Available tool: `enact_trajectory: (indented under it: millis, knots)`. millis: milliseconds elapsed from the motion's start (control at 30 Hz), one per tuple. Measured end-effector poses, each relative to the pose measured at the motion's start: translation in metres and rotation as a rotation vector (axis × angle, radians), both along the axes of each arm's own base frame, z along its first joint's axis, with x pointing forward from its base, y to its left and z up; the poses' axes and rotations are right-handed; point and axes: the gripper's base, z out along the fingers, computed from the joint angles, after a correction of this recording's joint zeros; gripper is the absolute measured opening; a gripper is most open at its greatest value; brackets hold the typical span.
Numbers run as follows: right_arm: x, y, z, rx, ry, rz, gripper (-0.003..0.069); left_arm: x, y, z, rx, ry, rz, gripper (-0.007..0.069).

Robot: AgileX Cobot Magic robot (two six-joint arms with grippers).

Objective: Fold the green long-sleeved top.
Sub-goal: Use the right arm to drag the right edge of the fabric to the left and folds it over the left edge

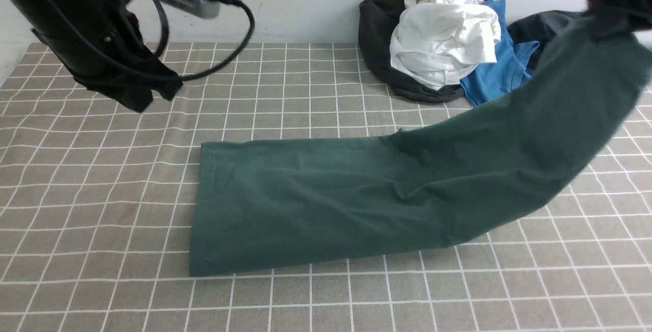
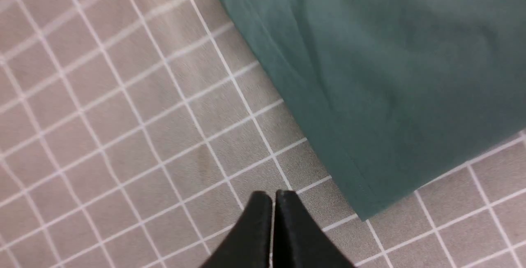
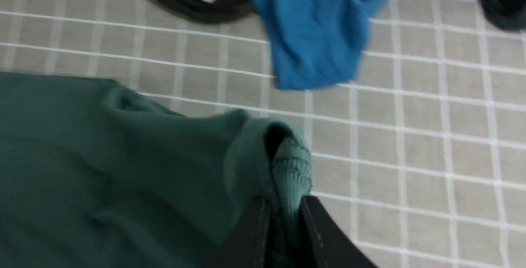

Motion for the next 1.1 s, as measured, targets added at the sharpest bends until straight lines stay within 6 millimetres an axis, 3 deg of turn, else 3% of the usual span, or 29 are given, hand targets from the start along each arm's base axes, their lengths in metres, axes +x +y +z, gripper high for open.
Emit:
enact_trajectory:
  millis: [33, 100, 133, 167, 200, 233, 333, 367, 500, 667, 767, 1000, 1100]
  knots:
    - [-0.003, 0.037, 0.009, 0.026, -0.030, 0.098, 0.0057, -0.016, 0.003, 0.020, -0.011, -0.056, 0.000, -0.0008]
    - [-0.004, 0.078, 0.010, 0.071, -0.042, 0.196, 0.0057, -0.034, 0.007, 0.039, -0.024, -0.117, 0.001, -0.0008]
    - [-0.003, 0.078, 0.009, 0.074, -0.039, 0.195, 0.0057, -0.034, 0.007, 0.039, -0.024, -0.117, 0.001, -0.0008]
    - [-0.002, 0.112, 0.002, 0.112, -0.030, 0.264, 0.0057, -0.048, 0.009, 0.053, -0.036, -0.159, 0.000, -0.0008]
    - [-0.003, 0.115, 0.002, 0.112, -0.029, 0.271, 0.0057, -0.052, 0.010, 0.056, -0.040, -0.168, -0.001, -0.0008]
    - [0.000, 0.142, -0.007, 0.154, -0.016, 0.315, 0.0057, -0.064, 0.012, 0.066, -0.056, -0.197, -0.003, -0.0008]
    - [0.006, 0.187, -0.031, 0.213, 0.026, 0.374, 0.0057, -0.090, 0.015, 0.084, -0.094, -0.262, -0.009, -0.0008]
    - [0.008, 0.191, -0.034, 0.223, 0.028, 0.375, 0.0057, -0.093, 0.015, 0.087, -0.099, -0.270, -0.010, -0.0008]
    - [0.016, 0.241, -0.068, 0.332, 0.095, 0.417, 0.0057, -0.127, 0.020, 0.094, -0.131, -0.311, -0.019, -0.0008]
    - [0.025, 0.281, -0.105, 0.448, 0.151, 0.412, 0.0057, -0.157, 0.026, 0.082, -0.130, -0.308, -0.018, -0.0008]
    - [0.030, 0.294, -0.123, 0.493, 0.167, 0.392, 0.0057, -0.169, 0.028, 0.070, -0.126, -0.288, -0.018, -0.0008]
    - [0.039, 0.306, -0.158, 0.541, 0.215, 0.350, 0.0062, -0.188, 0.032, 0.046, -0.122, -0.265, -0.018, -0.0008]
    - [0.039, 0.309, -0.166, 0.537, 0.220, 0.363, 0.0122, -0.191, 0.031, 0.041, -0.119, -0.272, -0.028, -0.0008]
